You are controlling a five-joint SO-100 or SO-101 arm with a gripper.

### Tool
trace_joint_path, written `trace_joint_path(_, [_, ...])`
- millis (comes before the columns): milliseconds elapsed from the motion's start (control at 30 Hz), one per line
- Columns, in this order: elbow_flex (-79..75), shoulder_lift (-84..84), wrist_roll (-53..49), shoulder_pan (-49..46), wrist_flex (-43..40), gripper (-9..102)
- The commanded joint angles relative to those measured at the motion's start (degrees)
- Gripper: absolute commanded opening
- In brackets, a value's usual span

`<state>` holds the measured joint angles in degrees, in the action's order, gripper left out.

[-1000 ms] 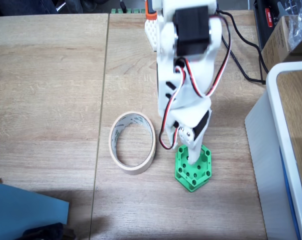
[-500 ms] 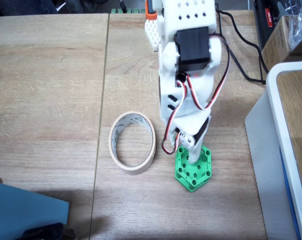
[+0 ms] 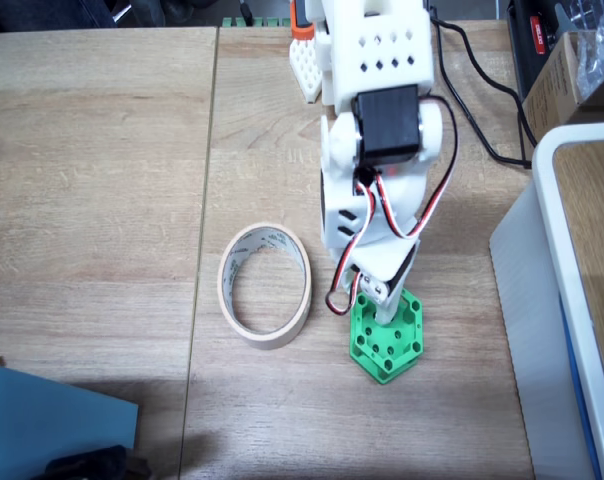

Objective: Grasp a component and put it in the bin.

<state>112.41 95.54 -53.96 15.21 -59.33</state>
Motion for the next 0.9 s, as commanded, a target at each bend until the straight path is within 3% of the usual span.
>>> trace_joint_path(0, [-0.4,0.4,0.4,0.4,1.1,16])
trace_joint_path(467, [-1.1,0.2,0.4,0.4,1.1,2])
trace_joint_path(867, [-1.4,1.2,0.4,-0.3,1.1,0])
